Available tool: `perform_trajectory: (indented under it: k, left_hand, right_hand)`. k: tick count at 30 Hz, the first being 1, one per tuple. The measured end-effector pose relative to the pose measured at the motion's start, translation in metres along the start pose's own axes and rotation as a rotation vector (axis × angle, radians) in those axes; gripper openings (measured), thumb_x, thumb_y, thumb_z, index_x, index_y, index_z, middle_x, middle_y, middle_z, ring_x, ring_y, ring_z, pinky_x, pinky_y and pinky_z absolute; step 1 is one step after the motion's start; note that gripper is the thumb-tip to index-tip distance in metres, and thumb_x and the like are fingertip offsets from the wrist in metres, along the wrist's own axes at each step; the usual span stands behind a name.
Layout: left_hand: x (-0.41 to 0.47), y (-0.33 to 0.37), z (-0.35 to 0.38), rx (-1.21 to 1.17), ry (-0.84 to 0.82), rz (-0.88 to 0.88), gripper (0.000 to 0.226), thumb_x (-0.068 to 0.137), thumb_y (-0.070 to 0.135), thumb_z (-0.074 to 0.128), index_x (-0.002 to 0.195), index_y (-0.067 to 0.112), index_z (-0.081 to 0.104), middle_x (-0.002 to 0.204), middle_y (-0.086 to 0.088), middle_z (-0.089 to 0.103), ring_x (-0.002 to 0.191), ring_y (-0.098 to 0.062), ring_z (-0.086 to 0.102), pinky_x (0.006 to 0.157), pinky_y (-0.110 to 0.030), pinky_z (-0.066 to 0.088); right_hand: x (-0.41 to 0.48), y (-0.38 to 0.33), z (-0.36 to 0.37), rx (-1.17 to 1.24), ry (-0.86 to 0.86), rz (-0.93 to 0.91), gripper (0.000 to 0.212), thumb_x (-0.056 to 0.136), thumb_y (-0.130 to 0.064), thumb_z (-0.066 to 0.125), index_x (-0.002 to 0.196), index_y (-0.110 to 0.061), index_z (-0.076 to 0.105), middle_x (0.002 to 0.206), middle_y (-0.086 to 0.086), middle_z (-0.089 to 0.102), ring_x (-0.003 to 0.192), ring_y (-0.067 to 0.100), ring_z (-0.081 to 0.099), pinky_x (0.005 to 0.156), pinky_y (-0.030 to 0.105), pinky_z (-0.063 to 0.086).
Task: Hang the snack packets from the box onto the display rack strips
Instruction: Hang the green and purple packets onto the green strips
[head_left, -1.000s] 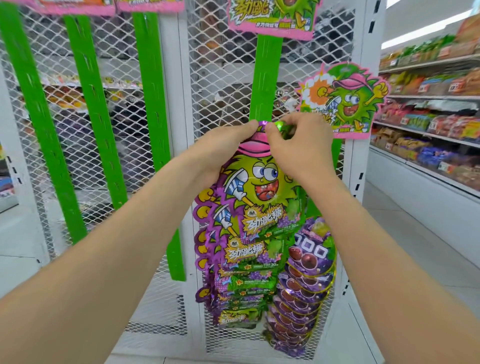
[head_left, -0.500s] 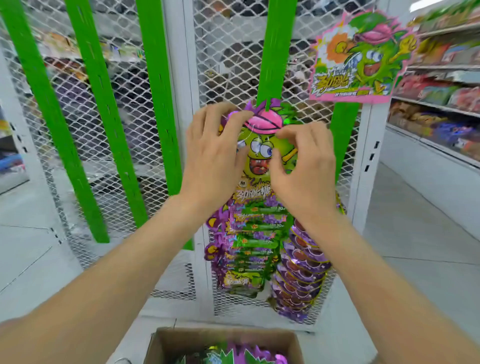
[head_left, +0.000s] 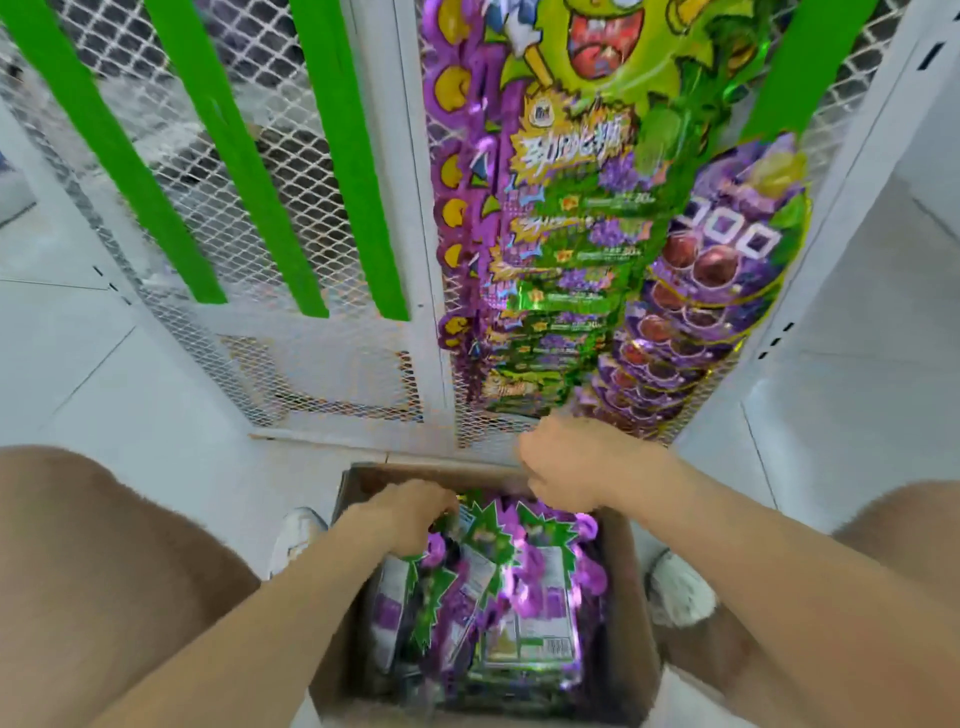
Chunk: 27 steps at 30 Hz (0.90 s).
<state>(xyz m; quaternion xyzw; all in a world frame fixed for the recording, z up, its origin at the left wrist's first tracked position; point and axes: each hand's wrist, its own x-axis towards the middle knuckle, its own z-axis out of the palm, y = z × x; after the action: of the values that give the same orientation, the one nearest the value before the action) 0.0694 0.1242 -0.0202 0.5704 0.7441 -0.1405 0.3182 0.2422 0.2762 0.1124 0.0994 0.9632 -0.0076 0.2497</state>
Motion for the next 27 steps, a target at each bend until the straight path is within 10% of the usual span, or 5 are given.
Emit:
perform_trajectory:
  k: [11, 16, 19, 23, 27]
  left_hand:
    - [-0.008, -0.012, -0.017, 0.024, 0.086, -0.029, 0.019, 0.095, 0.030, 0.074, 0.111, 0.022, 0.066, 0.115, -0.004, 0.072, 0.109, -0.027, 0.065, 0.083, -0.035, 0.046]
    - [-0.053, -0.005, -0.082, -0.281, 0.357, -0.038, 0.019, 0.088, 0.034, 0.082, 0.092, 0.030, 0.063, 0.083, 0.006, 0.068, 0.082, -0.021, 0.065, 0.073, -0.033, 0.052]
    - [-0.078, 0.003, -0.109, -0.629, 0.515, -0.105, 0.016, 0.090, 0.020, 0.081, 0.095, 0.021, 0.066, 0.071, 0.000, 0.068, 0.060, -0.017, 0.066, 0.057, -0.024, 0.052]
    - [-0.104, 0.013, -0.126, -1.202, 0.560, -0.233, 0.020, 0.092, 0.000, 0.072, 0.111, 0.003, 0.064, 0.085, -0.027, 0.077, 0.062, -0.033, 0.077, 0.064, -0.051, 0.067]
    - [-0.115, 0.015, -0.138, -1.552, 0.568, -0.209, 0.023, 0.096, -0.007, 0.063, 0.114, -0.021, 0.060, 0.082, -0.032, 0.075, 0.071, -0.035, 0.079, 0.061, -0.041, 0.067]
  right_hand:
    - [0.010, -0.034, 0.003, 0.107, -0.053, -0.026, 0.008, 0.102, -0.013, 0.052, 0.096, -0.014, 0.047, 0.080, 0.002, 0.038, 0.064, 0.020, 0.048, 0.049, 0.033, 0.033]
    - [0.015, -0.047, 0.003, 0.423, 0.054, -0.021, 0.021, 0.094, -0.026, 0.068, 0.087, -0.009, 0.060, 0.086, 0.011, 0.060, 0.094, 0.033, 0.061, 0.081, 0.049, 0.057]
    - [0.007, -0.057, -0.008, 0.524, 0.100, -0.029, 0.061, 0.081, -0.058, 0.080, 0.113, -0.009, 0.061, 0.103, 0.011, 0.067, 0.102, 0.025, 0.057, 0.084, 0.045, 0.055]
    - [-0.010, -0.067, -0.023, 0.520, 0.037, 0.006, 0.129, 0.055, -0.089, 0.075, 0.153, -0.016, 0.032, 0.144, 0.005, 0.052, 0.131, 0.025, 0.047, 0.106, 0.046, 0.050]
    - [-0.010, -0.057, -0.023, 0.581, 0.252, 0.084, 0.033, 0.095, -0.028, 0.062, 0.119, -0.014, 0.045, 0.098, 0.009, 0.056, 0.098, 0.033, 0.057, 0.082, 0.048, 0.052]
